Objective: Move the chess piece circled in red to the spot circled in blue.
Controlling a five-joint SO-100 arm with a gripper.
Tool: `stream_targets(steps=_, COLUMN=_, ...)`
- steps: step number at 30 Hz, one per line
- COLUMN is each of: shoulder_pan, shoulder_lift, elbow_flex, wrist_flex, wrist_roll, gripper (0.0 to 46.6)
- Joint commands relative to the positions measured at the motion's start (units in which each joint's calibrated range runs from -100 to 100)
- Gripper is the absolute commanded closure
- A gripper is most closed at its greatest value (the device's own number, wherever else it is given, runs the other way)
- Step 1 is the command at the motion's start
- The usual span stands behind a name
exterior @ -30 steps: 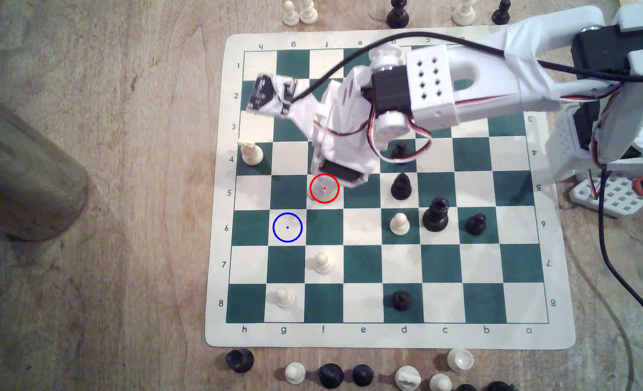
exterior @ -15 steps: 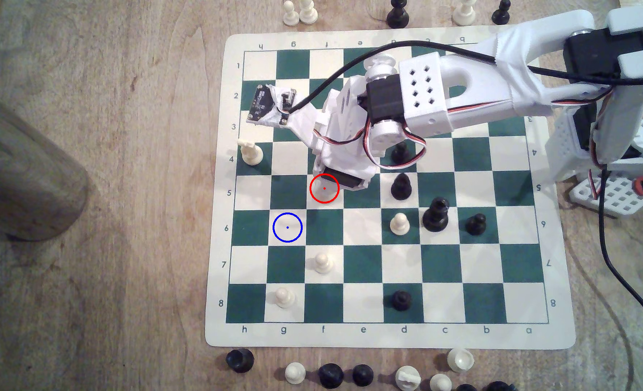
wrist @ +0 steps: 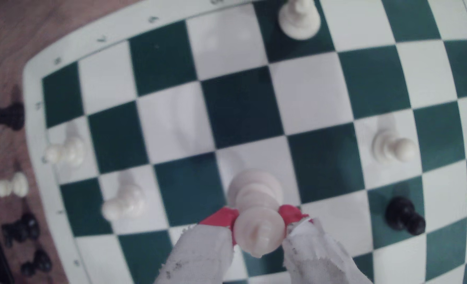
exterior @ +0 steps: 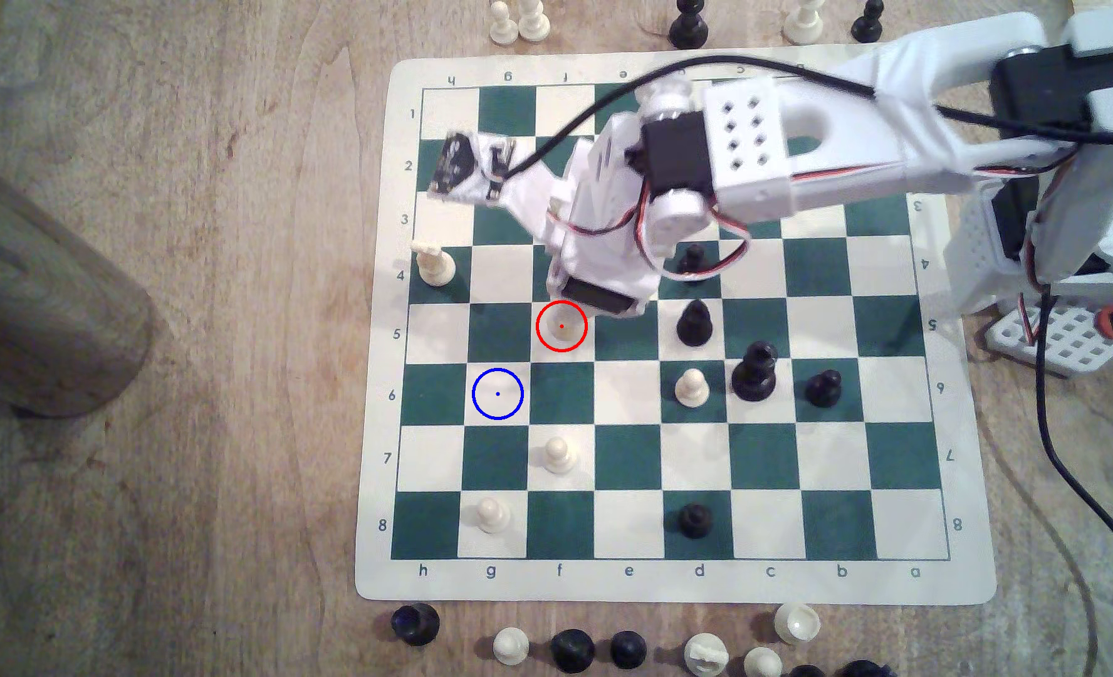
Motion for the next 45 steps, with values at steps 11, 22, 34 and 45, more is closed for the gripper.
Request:
stream_targets(steps=11, shoulder_pan=-5.21, shoulder_lift=3.46, elbow_flex=-24.41, wrist_flex=5.77, wrist_roll=-0.05, gripper=45.1)
stream_targets(steps=22, shoulder_pan=-6.62, shoulder_lift=13.56, elbow_flex=-33.84, wrist_flex=5.19, wrist_roll=-0.24, gripper=46.3)
stream_targets(steps=34, shoulder_pan=-6.23, shoulder_lift=19.42, elbow_flex=-34.47, wrist_flex=1.67, wrist_roll=-0.29, gripper=46.3)
stream_targets(steps=45, shoulder_pan=-4.98, shoulder_lift=21.79, elbow_flex=-35.11, wrist_flex=0.20, wrist_roll=0.05, gripper=46.2)
